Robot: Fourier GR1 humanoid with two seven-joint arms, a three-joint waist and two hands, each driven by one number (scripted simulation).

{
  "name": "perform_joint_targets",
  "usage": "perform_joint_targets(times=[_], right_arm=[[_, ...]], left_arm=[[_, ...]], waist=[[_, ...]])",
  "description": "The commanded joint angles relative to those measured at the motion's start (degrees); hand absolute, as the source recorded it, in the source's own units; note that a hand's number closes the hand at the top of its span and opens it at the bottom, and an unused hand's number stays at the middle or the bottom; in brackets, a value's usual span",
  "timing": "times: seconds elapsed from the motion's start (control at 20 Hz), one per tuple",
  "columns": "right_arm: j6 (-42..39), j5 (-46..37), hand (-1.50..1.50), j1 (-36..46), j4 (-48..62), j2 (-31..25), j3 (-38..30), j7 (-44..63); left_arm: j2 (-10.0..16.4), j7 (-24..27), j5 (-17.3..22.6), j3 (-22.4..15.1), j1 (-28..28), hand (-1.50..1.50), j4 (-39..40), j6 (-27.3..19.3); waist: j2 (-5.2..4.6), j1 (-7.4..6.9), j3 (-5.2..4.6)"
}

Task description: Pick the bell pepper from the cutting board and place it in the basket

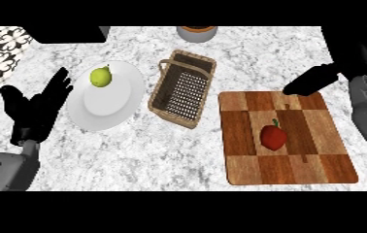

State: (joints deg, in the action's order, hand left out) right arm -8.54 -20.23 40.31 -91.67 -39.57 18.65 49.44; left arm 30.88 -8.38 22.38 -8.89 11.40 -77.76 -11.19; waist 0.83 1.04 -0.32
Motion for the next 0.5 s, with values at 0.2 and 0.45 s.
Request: perform_joint_targets(times=[0.2, 0.45], right_arm=[[-19.44, 19.49, -1.5, 1.14, -3.99, -4.13, -7.1, 13.83], [-20.59, 31.34, -1.5, -3.82, -14.56, -8.5, -11.98, 18.86]], left_arm=[[-0.19, -0.04, 0.78, 1.29, -2.05, 0.0, -2.21, 1.47], [-0.25, 1.55, -0.42, 3.05, 0.57, 0.0, 3.09, 2.65]], waist=[[-0.29, -0.59, 0.26], [-0.32, 0.76, 0.24]])
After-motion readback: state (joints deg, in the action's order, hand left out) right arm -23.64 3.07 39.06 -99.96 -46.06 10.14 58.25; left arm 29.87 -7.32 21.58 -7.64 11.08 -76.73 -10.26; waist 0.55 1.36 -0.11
